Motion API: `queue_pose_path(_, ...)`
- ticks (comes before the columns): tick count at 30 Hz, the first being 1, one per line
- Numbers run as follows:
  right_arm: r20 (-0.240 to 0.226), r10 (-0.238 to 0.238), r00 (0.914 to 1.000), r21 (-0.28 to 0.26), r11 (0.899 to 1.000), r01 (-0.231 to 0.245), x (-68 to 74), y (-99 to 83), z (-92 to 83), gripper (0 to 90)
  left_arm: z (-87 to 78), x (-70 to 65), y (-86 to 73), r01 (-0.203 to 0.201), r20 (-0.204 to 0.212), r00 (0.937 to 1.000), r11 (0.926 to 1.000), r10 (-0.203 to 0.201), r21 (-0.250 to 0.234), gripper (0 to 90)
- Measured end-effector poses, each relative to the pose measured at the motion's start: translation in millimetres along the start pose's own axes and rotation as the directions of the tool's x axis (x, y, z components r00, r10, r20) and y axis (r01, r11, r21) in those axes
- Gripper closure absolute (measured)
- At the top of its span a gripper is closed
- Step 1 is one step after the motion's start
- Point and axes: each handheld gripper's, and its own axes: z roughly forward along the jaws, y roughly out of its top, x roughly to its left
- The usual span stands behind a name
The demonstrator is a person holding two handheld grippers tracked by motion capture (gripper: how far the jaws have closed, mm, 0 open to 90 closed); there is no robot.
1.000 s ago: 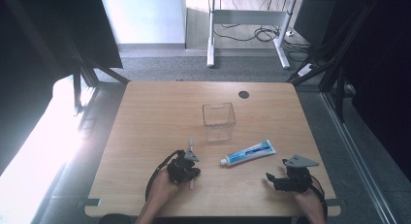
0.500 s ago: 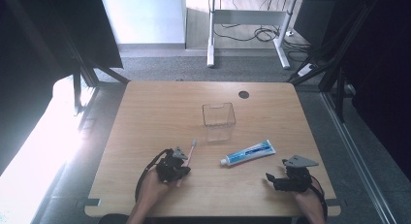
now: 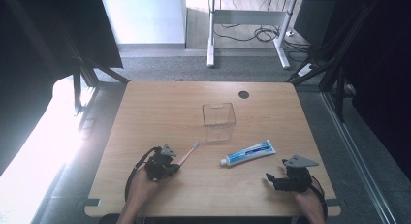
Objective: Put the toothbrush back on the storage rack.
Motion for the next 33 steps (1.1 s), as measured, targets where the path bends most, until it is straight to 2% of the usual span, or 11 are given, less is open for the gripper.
queue_pose_path(5, 0.001, 0.002, 1.0000, -0.001, 1.000, -0.002, -0.3, -0.1, -0.4, 13.4, -4.7, 2.3, 3.1, -0.001, -0.007, 1.0000, 1.0000, 0.001, 0.006, 88.1)
queue_pose_path(7, -0.001, 0.004, 1.0000, 0.001, 1.000, -0.004, 0.0, -0.1, -0.2, 13.4, -6.9, 3.1, 6.7, -0.005, -0.002, 1.0000, 0.9999, 0.005, 0.014, 84.2)
queue_pose_path(8, 0.000, 0.003, 1.0000, 0.002, 1.000, -0.003, 0.0, -0.1, -0.1, 13.4, -7.4, 3.5, 10.6, -0.004, -0.007, 1.0000, 0.9993, 0.004, 0.037, 83.1)
queue_pose_path(9, -0.001, 0.002, 1.0000, 0.002, 1.000, -0.002, 0.1, -0.1, -0.1, 13.4, -7.4, 3.5, 10.6, -0.004, -0.007, 1.0000, 0.9993, 0.004, 0.037, 81.4)
queue_pose_path(10, -0.001, 0.003, 1.0000, 0.001, 1.000, -0.003, 0.1, -0.1, -0.2, 13.4, -5.6, 5.9, 14.1, 0.000, -0.007, 1.0000, 0.9979, 0.000, 0.064, 80.1)
queue_pose_path(14, -0.001, 0.003, 1.0000, 0.000, 1.000, -0.003, -0.1, -0.1, -0.5, 13.4, -2.0, 9.5, 19.2, 0.012, -0.001, 0.9999, 0.9952, -0.012, 0.097, 77.8)
queue_pose_path(19, -0.003, 0.004, 1.0000, 0.000, 1.000, -0.004, -0.2, -0.3, -0.3, 13.4, 1.7, 9.4, 29.5, 0.001, -0.001, 1.0000, 0.9912, -0.001, 0.133, 75.7)
queue_pose_path(23, -0.004, 0.005, 1.0000, 0.000, 1.000, -0.005, -0.4, -0.4, -0.2, 13.4, 4.6, 10.7, 38.9, 0.010, -0.009, 0.9999, 0.9859, -0.008, 0.167, 74.6)
queue_pose_path(31, -0.007, 0.002, 1.0000, 0.001, 1.000, -0.002, -1.0, -0.6, 0.0, 13.4, 15.5, 12.8, 54.4, 0.025, -0.011, 0.9997, 0.9692, -0.023, 0.245, 72.4)
queue_pose_path(33, -0.008, 0.004, 1.0000, 0.002, 1.000, -0.004, -0.9, -0.6, 0.0, 13.4, 18.1, 12.5, 57.2, 0.017, -0.015, 0.9998, 0.9654, -0.014, 0.260, 72.1)
